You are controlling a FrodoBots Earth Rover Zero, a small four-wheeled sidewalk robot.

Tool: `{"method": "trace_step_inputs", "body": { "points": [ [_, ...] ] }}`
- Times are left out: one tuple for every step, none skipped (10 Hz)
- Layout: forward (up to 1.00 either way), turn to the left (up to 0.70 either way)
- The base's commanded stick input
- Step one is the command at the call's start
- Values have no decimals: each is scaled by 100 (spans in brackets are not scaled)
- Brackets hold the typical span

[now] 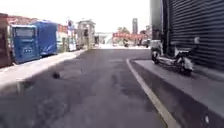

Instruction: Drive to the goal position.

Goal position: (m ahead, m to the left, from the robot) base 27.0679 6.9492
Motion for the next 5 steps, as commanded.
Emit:
{"method": "trace_step_inputs", "body": {
  "points": [
    [70, 0],
    [70, 0],
    [70, 0],
    [70, 0],
    [70, 0]
  ]
}}
